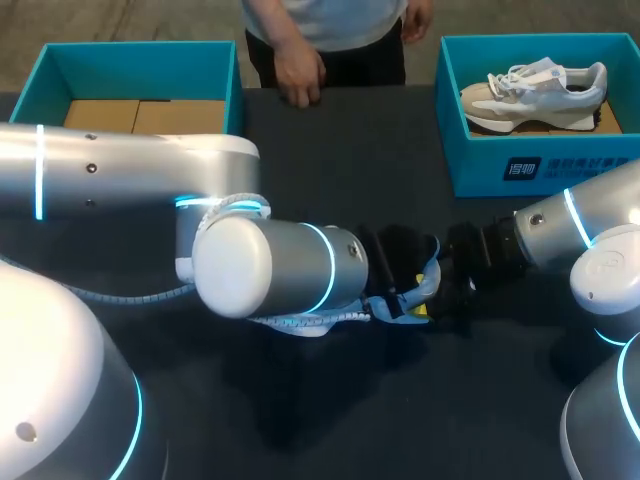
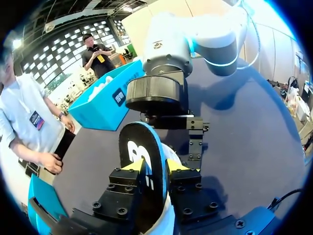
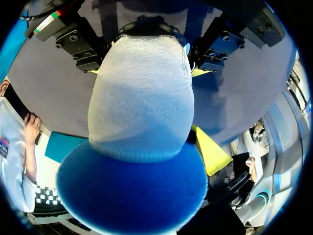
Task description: Take the shoe out of the shoebox, open the shoe tongue, remove and reinsert the insole, then place the shoe into the shoebox
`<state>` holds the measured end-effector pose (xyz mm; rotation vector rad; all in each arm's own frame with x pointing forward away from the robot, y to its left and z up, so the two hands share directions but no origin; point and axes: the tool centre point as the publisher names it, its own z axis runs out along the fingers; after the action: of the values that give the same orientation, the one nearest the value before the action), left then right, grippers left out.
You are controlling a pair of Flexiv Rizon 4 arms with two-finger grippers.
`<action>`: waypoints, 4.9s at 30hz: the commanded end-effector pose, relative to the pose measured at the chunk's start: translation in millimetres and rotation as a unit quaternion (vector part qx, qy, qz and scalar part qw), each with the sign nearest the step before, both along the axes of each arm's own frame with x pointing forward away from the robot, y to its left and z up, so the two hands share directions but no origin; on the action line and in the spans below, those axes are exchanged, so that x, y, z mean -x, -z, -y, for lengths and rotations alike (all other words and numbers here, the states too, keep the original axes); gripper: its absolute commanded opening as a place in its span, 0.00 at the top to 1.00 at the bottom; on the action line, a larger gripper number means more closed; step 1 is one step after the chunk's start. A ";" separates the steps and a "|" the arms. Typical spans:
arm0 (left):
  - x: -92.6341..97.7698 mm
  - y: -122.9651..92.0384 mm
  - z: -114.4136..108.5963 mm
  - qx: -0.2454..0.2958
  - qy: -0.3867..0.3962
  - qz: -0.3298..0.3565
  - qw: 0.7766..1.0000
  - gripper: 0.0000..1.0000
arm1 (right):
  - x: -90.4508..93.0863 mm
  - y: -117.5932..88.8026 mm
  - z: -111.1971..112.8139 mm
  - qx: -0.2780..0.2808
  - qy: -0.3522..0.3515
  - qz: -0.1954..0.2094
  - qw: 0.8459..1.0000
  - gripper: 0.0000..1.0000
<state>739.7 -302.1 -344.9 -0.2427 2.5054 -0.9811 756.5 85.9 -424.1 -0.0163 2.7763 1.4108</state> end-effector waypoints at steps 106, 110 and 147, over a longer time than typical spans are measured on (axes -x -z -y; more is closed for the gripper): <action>20.6 -33.5 -15.7 0.061 -0.001 0.071 0.996 0.54 | -0.6 4.8 -4.0 0.001 0.000 0.000 1.000 1.00; 21.6 -35.1 -16.8 0.056 0.005 0.061 0.997 0.51 | -0.6 4.8 -4.0 0.001 0.000 0.000 1.000 1.00; 17.2 -31.7 -21.5 0.039 -0.002 0.080 0.996 0.00 | -0.6 4.8 -4.0 0.001 0.000 0.000 1.000 1.00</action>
<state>722.8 -277.2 -308.9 -0.1735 2.3461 -1.0496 756.5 85.9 -424.1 -0.0162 2.7764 1.4108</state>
